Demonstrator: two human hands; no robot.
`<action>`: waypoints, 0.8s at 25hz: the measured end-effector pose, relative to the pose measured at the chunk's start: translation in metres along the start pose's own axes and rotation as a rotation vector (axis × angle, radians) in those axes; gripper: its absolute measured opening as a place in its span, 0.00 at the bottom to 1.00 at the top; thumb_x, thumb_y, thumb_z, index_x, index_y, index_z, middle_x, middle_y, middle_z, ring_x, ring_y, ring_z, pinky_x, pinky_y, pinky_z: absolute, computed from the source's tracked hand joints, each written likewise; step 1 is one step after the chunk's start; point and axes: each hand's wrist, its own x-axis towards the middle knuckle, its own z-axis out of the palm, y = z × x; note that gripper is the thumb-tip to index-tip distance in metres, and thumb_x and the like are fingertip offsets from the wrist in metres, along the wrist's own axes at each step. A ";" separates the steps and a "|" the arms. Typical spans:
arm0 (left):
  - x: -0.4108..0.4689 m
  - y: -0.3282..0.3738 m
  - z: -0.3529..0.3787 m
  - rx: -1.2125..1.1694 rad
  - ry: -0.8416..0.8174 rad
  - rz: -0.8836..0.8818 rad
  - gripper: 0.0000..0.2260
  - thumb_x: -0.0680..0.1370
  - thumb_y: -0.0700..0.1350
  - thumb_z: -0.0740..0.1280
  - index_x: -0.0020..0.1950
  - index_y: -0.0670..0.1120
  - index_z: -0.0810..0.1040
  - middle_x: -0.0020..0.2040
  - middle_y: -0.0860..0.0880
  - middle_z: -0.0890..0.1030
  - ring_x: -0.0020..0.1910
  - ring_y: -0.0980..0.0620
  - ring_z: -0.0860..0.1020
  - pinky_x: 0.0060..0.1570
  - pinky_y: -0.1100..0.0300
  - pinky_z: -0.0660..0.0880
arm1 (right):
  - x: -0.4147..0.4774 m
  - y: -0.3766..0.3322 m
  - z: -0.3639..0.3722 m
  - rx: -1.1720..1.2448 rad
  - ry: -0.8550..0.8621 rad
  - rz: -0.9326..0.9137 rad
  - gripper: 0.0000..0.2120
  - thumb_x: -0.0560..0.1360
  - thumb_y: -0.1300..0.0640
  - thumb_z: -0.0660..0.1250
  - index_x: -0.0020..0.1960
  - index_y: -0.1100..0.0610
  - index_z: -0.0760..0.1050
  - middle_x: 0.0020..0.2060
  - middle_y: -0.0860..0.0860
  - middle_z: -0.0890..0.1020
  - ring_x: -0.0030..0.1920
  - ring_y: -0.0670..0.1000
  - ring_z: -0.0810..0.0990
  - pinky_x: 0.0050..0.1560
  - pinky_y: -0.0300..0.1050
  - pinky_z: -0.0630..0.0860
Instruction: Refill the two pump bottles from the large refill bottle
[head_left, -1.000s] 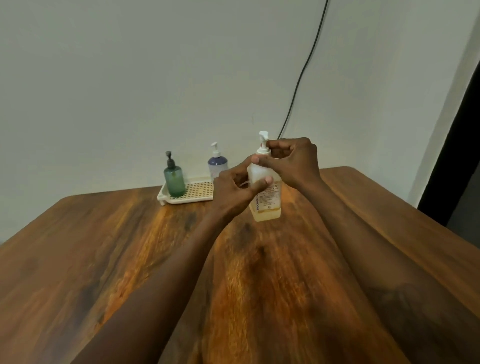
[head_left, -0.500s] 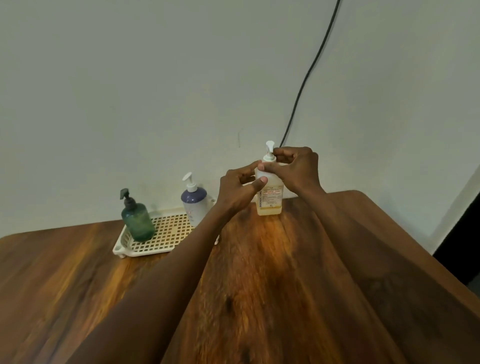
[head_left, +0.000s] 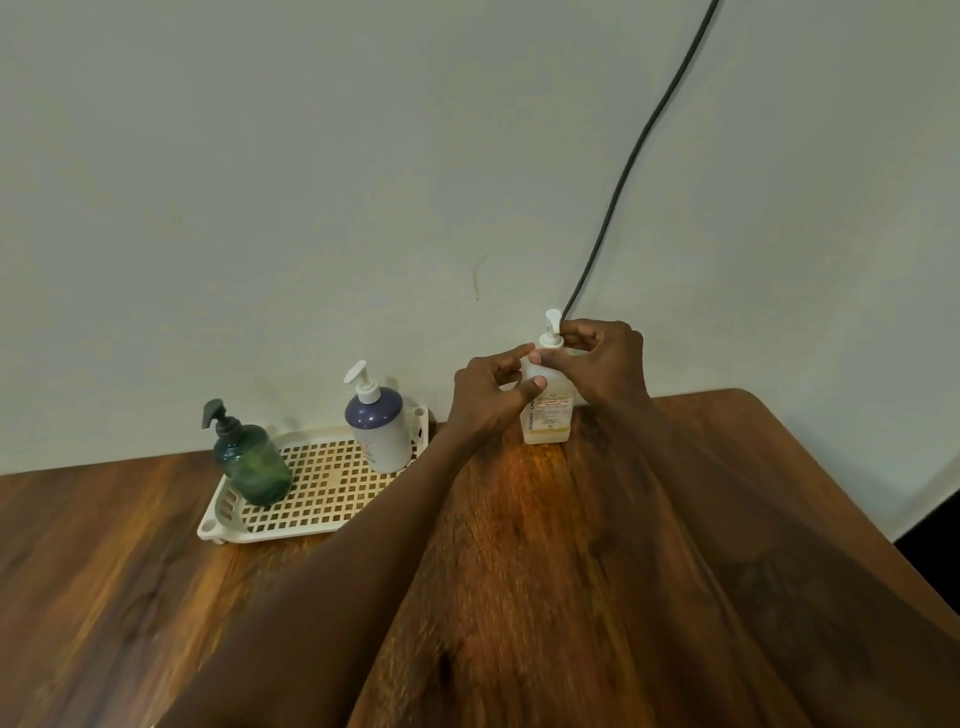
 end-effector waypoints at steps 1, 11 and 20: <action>0.000 -0.002 0.002 0.002 0.000 -0.002 0.23 0.78 0.50 0.74 0.73 0.50 0.78 0.66 0.49 0.82 0.63 0.49 0.82 0.61 0.52 0.81 | -0.002 0.003 0.001 0.004 -0.001 -0.001 0.24 0.66 0.44 0.82 0.59 0.52 0.85 0.54 0.47 0.87 0.44 0.38 0.84 0.44 0.31 0.81; -0.004 -0.014 0.010 0.069 -0.013 -0.044 0.29 0.76 0.46 0.76 0.77 0.50 0.73 0.66 0.48 0.82 0.64 0.50 0.81 0.62 0.55 0.78 | -0.004 0.008 0.006 0.013 0.005 0.025 0.26 0.68 0.45 0.81 0.63 0.52 0.83 0.56 0.46 0.86 0.48 0.36 0.83 0.48 0.26 0.77; -0.004 0.006 -0.004 0.110 -0.007 -0.088 0.34 0.77 0.49 0.75 0.80 0.53 0.66 0.71 0.45 0.78 0.68 0.46 0.79 0.68 0.46 0.74 | -0.001 -0.014 -0.006 -0.007 -0.016 0.089 0.32 0.66 0.42 0.82 0.67 0.52 0.80 0.63 0.49 0.84 0.57 0.46 0.82 0.54 0.34 0.76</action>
